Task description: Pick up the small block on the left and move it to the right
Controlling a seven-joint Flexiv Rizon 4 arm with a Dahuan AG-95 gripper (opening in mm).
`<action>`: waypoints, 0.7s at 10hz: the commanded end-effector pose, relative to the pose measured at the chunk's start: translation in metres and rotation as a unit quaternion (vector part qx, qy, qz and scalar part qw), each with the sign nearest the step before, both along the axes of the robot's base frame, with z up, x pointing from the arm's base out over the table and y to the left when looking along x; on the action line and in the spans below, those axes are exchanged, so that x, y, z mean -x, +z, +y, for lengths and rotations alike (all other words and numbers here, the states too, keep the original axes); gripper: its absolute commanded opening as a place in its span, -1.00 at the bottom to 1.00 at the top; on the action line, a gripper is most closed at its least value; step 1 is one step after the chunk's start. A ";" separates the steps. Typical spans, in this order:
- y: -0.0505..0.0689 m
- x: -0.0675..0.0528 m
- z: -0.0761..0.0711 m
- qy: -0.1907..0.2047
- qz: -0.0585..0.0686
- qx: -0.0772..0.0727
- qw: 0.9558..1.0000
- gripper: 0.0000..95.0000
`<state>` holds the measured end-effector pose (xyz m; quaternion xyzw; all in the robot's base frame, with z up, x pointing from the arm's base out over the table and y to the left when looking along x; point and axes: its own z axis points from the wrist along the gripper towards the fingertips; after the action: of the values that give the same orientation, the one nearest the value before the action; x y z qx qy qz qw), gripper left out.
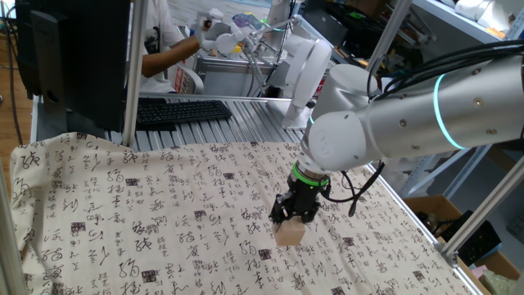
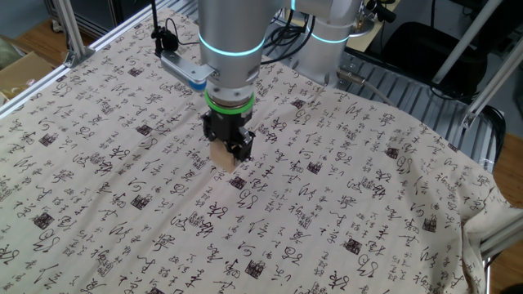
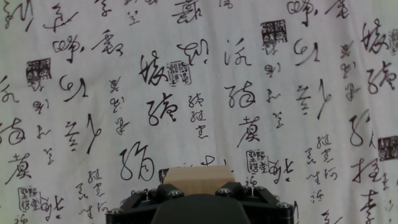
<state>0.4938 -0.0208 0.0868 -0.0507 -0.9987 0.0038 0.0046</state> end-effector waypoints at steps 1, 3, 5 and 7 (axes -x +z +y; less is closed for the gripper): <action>0.000 0.000 0.000 0.014 0.000 0.002 1.000 -1.00; 0.000 0.000 0.000 0.019 -0.002 0.001 1.000 -1.00; 0.000 0.000 0.000 0.019 0.001 0.019 1.000 -1.00; 0.000 0.000 0.000 0.020 0.001 0.007 1.000 -1.00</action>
<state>0.4939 -0.0206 0.0874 -0.0308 -0.9993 0.0189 0.0055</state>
